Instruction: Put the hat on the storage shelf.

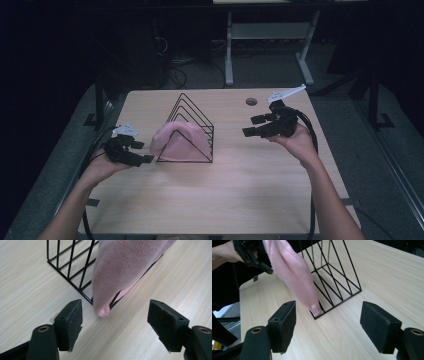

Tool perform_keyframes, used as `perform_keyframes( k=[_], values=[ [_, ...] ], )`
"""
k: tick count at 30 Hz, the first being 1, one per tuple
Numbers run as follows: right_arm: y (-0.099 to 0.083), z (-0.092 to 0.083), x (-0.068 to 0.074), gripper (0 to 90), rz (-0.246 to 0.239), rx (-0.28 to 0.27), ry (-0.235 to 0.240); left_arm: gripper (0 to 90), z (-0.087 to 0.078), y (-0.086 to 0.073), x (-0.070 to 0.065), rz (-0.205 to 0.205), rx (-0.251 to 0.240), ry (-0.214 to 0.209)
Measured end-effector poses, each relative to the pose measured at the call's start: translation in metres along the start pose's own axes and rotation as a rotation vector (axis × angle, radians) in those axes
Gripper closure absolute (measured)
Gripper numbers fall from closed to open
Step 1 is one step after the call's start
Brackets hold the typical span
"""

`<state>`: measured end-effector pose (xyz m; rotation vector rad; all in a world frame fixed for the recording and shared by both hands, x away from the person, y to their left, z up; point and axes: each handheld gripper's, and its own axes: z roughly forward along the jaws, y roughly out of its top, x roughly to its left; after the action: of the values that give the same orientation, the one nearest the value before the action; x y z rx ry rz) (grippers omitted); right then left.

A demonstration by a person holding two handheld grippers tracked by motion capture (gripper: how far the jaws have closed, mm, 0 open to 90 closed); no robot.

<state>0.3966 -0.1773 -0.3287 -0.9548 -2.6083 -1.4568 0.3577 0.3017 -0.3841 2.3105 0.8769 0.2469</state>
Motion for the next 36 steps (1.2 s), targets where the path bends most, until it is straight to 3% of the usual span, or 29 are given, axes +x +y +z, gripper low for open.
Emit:
perform_keyframes(
  k=[17, 26, 31, 36],
  values=[
    [-0.041, -0.029, -0.012, 27.5, 0.057, -0.018, -0.058, 26.8, -0.003, -0.007, -0.006, -0.016, -0.014, 0.012],
    [-0.080, -0.047, -0.019, 27.1, 0.118, -0.021, -0.088, 27.3, 0.004, -0.011, -0.008, -0.007, -0.015, -0.008],
    [-0.096, -0.057, -0.021, 26.5, 0.144, -0.051, -0.101, 27.3, 0.006, -0.013, -0.010, -0.015, -0.024, -0.021],
    [-0.125, -0.072, -0.021, 25.7, 0.180, -0.065, -0.130, 27.3, 0.003, -0.016, -0.017, -0.020, -0.043, -0.020]
  ],
)
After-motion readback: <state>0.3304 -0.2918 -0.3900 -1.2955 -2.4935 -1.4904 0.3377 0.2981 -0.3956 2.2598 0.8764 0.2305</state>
